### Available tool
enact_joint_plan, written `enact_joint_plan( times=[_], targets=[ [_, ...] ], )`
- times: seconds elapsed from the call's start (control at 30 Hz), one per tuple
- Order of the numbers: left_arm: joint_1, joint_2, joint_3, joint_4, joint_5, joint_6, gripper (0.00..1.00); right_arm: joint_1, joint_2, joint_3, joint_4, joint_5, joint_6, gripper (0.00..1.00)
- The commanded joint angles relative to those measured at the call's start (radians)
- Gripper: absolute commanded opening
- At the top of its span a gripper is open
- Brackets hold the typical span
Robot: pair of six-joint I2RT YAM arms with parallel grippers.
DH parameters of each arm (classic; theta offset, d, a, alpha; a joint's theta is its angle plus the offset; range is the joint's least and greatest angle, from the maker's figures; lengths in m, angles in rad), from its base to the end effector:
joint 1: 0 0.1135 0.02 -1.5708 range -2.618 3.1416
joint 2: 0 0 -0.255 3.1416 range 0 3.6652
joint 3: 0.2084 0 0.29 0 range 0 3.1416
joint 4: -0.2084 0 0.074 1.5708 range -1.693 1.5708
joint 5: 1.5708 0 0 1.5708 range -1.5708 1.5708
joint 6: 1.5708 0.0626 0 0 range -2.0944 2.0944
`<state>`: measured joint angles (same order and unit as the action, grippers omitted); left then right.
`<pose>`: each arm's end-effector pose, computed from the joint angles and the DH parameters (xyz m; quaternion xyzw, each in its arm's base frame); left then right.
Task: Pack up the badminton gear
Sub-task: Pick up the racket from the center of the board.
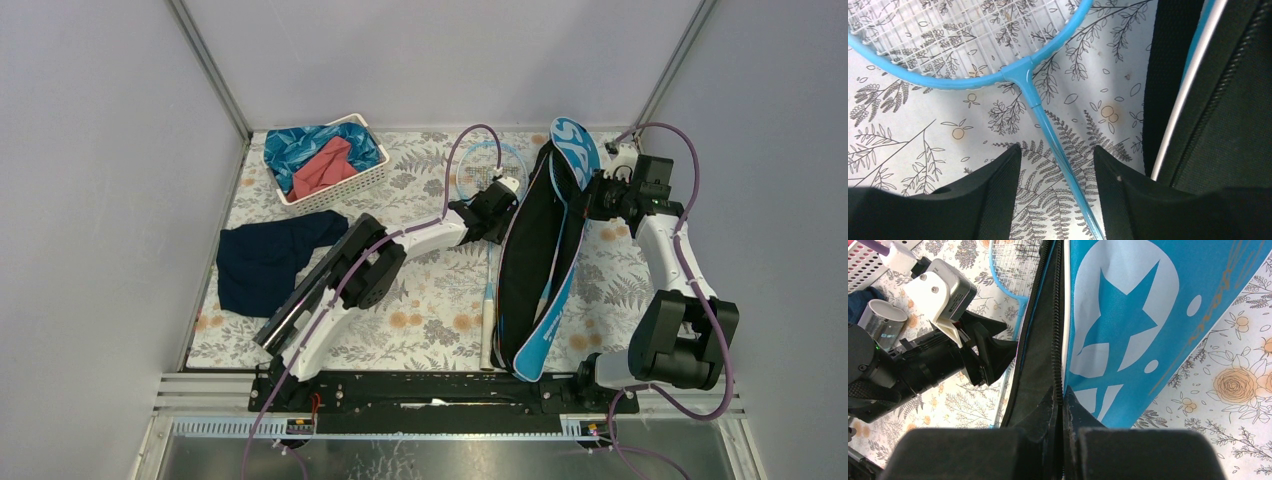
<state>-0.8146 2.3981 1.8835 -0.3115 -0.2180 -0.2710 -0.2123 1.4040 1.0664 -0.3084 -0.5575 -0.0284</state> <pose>0.4049 -0.4096 0.0993 0.2105 0.9026 -0.1000 0.3620 0.3655 -0.0449 0.2511 -0.0432 0.8681 0.1930 0.4553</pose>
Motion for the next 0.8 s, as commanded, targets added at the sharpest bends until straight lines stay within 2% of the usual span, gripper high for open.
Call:
enact_joint_plan(
  times=[0.0,0.13,0.33,0.77],
  targets=[
    [0.003,0.058,-0.060,-0.073,-0.067,-0.009,0.53,-0.004,-0.034,0.010,0.048,-0.047,0.010,0.00],
    [0.003,0.068,-0.057,-0.095,-0.089,0.001,0.51,-0.004,-0.033,0.010,0.048,-0.047,0.012,0.00],
    [0.005,0.061,-0.069,-0.125,-0.163,0.019,0.41,-0.005,-0.033,0.012,0.046,-0.044,0.013,0.00],
    [0.041,-0.005,-0.143,-0.147,-0.124,0.039,0.16,-0.006,-0.035,0.014,0.046,-0.041,0.017,0.00]
  ],
)
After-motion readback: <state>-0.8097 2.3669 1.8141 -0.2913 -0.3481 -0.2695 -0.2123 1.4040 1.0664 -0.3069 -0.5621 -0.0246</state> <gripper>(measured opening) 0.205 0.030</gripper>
